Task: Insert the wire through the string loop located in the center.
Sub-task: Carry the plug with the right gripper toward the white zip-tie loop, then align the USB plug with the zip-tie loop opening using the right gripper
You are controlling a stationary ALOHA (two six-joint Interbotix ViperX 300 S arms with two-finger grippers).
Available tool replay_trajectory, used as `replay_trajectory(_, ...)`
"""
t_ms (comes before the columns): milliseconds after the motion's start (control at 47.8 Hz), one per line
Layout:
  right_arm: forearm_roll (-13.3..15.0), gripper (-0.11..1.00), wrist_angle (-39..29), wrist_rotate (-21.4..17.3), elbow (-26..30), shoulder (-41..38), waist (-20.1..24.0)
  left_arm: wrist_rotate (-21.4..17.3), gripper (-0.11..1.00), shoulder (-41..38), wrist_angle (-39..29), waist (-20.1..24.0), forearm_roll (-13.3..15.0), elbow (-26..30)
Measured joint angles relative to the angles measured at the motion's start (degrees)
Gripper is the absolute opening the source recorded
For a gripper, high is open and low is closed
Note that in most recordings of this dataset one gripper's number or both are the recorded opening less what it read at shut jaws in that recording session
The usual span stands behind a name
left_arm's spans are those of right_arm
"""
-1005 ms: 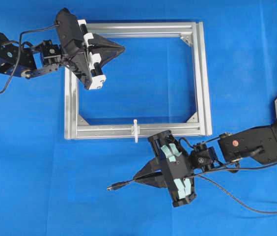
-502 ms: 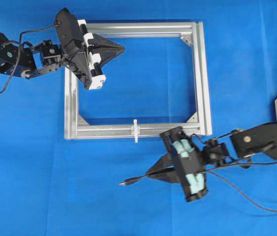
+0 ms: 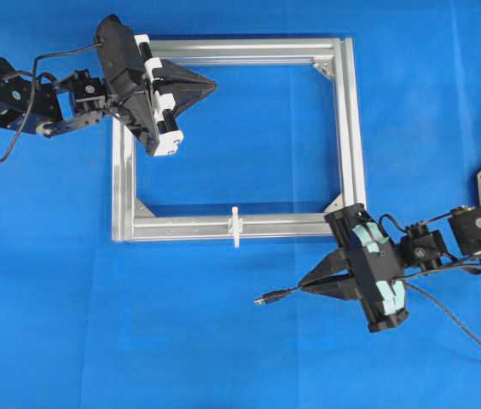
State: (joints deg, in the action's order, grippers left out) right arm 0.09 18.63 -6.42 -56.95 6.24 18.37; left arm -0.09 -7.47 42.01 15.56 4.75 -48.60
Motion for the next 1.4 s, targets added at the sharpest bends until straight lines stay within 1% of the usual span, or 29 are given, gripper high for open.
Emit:
replay_trajectory(147,0.00,-0.03,0.00,0.00,-0.09,0.00,-0.09,0.00,0.00,0.00,0.00,0.00,0.00,0.00)
replay_trajectory(251,0.00,-0.03,0.35,0.00,-0.09,0.00,-0.97,0.00,0.00,0.00,0.00,0.00,0.00,0.00)
replay_trajectory(670,0.00,-0.03,1.05,0.00,-1.23,0.00,-10.46,0.00,0.00,0.00,0.09,-0.35,-0.09,0.00)
replay_trajectory(753,0.00,-0.03,1.41,0.00,-1.41,0.00,-11.34,0.00,0.00,0.00,0.09,-0.35,-0.09,0.00)
replay_trajectory(963,-0.09,-0.03,1.93,0.00,-1.58,0.00,-12.04,0.00,0.00,0.00,0.00,-0.35,0.00,-0.09)
replay_trajectory(1402,-0.09,-0.03,2.64,0.00,-1.67,0.00,-12.04,0.00,0.00,0.00,0.09,-0.35,-0.09,-0.09)
